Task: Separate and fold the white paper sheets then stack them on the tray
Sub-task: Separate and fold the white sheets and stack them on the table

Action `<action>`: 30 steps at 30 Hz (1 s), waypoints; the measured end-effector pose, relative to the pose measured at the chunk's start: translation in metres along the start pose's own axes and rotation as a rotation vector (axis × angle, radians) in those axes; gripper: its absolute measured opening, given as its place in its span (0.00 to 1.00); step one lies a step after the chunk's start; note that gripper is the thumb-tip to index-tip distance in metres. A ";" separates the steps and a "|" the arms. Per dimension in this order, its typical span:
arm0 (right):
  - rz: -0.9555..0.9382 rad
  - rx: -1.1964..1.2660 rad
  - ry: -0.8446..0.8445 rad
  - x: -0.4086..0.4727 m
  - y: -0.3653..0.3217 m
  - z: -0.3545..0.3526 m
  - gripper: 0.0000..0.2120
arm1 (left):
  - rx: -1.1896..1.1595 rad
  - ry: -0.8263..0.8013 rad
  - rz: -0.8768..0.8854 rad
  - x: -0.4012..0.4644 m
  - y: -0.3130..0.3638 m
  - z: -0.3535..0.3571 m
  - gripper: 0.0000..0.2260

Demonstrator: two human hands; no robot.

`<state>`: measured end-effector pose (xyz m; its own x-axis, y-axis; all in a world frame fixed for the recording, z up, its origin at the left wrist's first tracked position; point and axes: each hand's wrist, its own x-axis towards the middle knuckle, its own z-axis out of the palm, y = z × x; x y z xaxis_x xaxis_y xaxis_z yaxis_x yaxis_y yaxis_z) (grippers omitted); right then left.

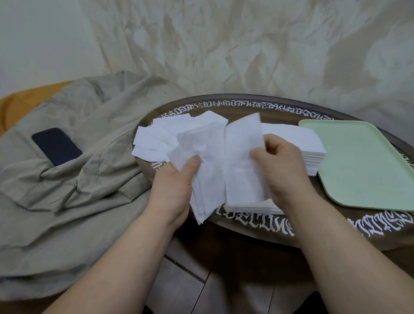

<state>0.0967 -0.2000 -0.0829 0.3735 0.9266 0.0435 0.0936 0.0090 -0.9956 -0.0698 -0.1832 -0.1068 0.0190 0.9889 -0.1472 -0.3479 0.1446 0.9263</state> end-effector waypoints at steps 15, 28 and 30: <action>0.171 0.032 -0.149 -0.002 0.002 0.005 0.08 | -0.005 -0.079 0.000 -0.006 0.000 0.003 0.06; -0.538 -0.587 0.125 -0.011 0.006 0.024 0.12 | 0.237 0.046 0.165 -0.005 -0.003 0.005 0.06; -0.522 -0.559 0.045 -0.013 0.011 0.034 0.04 | 0.247 0.026 0.159 -0.009 -0.003 0.007 0.07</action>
<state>0.0613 -0.1995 -0.0970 0.1885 0.8383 0.5115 0.7168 0.2386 -0.6552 -0.0627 -0.1920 -0.1062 -0.0427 0.9991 0.0009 -0.1057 -0.0055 0.9944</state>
